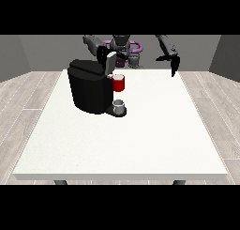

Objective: Insert the coffee pod into the coffee machine and close the lid

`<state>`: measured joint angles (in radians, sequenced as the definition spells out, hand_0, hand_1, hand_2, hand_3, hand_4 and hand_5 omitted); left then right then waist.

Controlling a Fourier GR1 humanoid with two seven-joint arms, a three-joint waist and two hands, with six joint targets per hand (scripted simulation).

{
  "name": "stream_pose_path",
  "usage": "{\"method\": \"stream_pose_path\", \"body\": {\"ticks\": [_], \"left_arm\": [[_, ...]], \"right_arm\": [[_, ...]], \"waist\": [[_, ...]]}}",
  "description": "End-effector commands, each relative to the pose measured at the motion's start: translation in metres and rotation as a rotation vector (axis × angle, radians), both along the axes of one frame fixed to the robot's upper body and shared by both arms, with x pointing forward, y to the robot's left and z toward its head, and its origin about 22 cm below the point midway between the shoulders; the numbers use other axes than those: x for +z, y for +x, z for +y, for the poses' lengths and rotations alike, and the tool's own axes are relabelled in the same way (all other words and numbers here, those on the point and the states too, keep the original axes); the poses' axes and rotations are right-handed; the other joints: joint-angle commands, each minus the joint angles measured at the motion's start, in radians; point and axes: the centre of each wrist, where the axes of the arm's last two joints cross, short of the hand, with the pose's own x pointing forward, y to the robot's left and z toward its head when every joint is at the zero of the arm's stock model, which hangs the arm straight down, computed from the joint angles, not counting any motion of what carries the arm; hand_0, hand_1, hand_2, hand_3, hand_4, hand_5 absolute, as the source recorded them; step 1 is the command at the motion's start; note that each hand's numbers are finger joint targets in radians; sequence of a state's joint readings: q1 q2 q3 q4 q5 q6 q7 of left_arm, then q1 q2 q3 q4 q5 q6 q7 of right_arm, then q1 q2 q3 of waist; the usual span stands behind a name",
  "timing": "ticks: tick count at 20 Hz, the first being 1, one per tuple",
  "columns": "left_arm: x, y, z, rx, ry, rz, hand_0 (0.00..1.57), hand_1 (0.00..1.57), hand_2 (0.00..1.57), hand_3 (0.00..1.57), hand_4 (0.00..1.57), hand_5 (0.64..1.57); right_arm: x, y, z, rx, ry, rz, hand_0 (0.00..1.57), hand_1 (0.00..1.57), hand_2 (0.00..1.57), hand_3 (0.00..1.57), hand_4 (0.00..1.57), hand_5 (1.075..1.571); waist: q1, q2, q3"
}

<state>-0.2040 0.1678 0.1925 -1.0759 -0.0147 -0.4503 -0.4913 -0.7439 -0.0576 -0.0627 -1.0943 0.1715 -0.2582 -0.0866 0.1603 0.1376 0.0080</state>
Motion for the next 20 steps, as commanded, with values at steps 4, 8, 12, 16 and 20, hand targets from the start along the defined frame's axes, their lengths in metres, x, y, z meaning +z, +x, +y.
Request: {"method": "stream_pose_path", "body": {"ticks": [4,8,12,16,20], "left_arm": [[0.007,0.018,-0.005,-0.022,0.003,-0.030,0.00,0.00,0.00,0.00,0.35,1.571],[0.003,0.011,-0.003,-0.036,-0.012,-0.032,0.00,0.00,0.00,0.00,0.32,1.571],[-0.013,-0.003,-0.006,-0.036,-0.012,0.007,0.00,0.00,0.00,0.00,0.39,1.571],[-0.023,-0.010,0.011,-0.039,-0.038,0.024,0.00,0.00,0.00,0.00,0.30,1.571],[-0.018,0.005,-0.028,-0.096,-0.022,-0.010,0.00,0.00,0.00,0.00,0.17,1.571]], "right_arm": [[0.039,0.006,0.049,0.092,-0.158,-0.143,0.00,0.00,0.00,0.00,0.37,1.571],[0.045,0.013,0.051,0.097,-0.191,-0.147,0.00,0.00,0.00,0.00,0.38,1.571],[0.033,0.007,0.067,0.161,-0.145,-0.154,0.00,0.00,0.00,0.00,0.39,1.571],[0.021,-0.004,0.082,0.235,-0.185,-0.092,0.00,0.00,0.00,0.00,0.39,1.571],[0.004,-0.011,0.093,0.274,-0.202,-0.108,0.00,0.00,0.00,0.00,0.49,1.571]], "waist": [[0.047,0.063,-0.0088],[0.072,0.049,-0.0082],[0.062,0.020,-0.0081],[0.045,-0.016,-0.0085],[0.081,0.006,-0.0082]]}}
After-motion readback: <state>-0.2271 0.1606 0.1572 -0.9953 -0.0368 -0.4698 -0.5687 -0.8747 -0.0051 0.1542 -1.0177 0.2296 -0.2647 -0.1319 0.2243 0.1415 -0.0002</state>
